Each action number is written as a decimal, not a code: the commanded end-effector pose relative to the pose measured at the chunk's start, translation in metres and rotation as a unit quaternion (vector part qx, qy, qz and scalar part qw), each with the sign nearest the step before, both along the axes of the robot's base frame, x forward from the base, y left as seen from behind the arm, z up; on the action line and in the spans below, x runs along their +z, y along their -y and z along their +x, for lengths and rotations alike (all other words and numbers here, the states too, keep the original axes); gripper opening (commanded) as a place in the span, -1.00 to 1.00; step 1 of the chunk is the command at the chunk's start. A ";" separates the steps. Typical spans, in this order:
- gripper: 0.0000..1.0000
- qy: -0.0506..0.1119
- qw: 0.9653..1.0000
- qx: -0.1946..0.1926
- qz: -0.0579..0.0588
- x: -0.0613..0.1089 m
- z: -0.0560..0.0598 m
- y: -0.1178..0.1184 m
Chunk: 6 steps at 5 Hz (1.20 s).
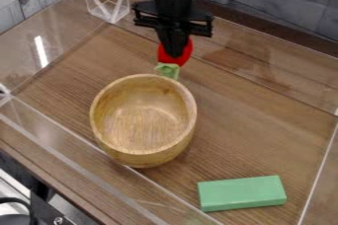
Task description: Move the red fruit to the left
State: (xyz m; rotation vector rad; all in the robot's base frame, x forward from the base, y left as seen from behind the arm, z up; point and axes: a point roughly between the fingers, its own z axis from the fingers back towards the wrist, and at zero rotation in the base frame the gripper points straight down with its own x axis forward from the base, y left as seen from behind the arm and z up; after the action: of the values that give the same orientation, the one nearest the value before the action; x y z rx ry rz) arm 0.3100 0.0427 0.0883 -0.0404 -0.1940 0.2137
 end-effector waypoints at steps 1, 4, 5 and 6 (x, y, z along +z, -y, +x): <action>-1.00 0.023 1.000 0.004 0.008 0.008 0.006 0.005; -1.00 0.021 0.999 0.030 0.006 0.014 0.018 -0.016; -1.00 0.020 0.999 0.045 0.004 0.020 0.016 -0.022; -1.00 0.019 0.999 0.049 0.004 0.023 0.014 -0.034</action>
State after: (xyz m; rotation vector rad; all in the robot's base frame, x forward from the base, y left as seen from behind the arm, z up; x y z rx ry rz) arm 0.3141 0.0738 0.0854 -0.0380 -0.1484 0.3199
